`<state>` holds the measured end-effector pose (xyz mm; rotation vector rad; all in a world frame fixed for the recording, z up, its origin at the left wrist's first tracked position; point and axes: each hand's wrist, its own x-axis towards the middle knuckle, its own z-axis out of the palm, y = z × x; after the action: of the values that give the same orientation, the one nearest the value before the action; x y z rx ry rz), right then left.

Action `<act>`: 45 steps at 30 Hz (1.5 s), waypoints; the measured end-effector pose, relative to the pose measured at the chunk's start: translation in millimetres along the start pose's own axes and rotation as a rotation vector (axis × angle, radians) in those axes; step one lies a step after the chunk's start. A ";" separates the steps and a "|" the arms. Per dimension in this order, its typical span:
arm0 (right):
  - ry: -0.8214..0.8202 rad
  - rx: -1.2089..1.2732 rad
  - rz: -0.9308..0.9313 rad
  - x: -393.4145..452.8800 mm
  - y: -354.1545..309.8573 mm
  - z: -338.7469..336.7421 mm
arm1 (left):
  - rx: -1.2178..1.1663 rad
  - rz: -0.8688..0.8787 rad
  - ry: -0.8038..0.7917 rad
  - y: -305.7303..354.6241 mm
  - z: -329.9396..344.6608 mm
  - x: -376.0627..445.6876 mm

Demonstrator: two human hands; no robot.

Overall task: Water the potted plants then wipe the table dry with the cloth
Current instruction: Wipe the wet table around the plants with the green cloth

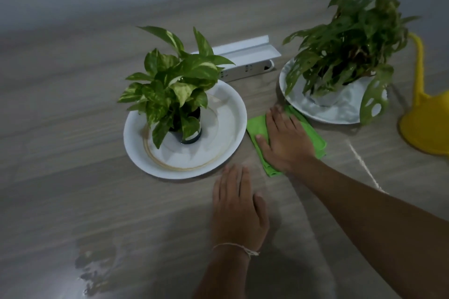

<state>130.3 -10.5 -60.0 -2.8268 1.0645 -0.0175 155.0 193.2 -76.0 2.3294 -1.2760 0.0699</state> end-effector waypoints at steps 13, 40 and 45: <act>0.052 -0.030 0.059 -162.0 -30.3 15.4 | -0.137 -0.125 -0.037 -5.2 -23.7 -44.1; 0.079 -0.029 0.073 -252.9 -73.2 27.4 | -0.133 -0.013 -0.221 -19.7 -53.4 -82.9; 0.085 -0.044 0.165 -260.8 -96.0 31.2 | -0.108 0.096 -0.231 -62.7 -79.8 -88.9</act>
<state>-1.2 236.1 -71.4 -2.7895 1.3285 -0.1006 169.9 325.4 -53.4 2.2325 -1.4633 -0.2378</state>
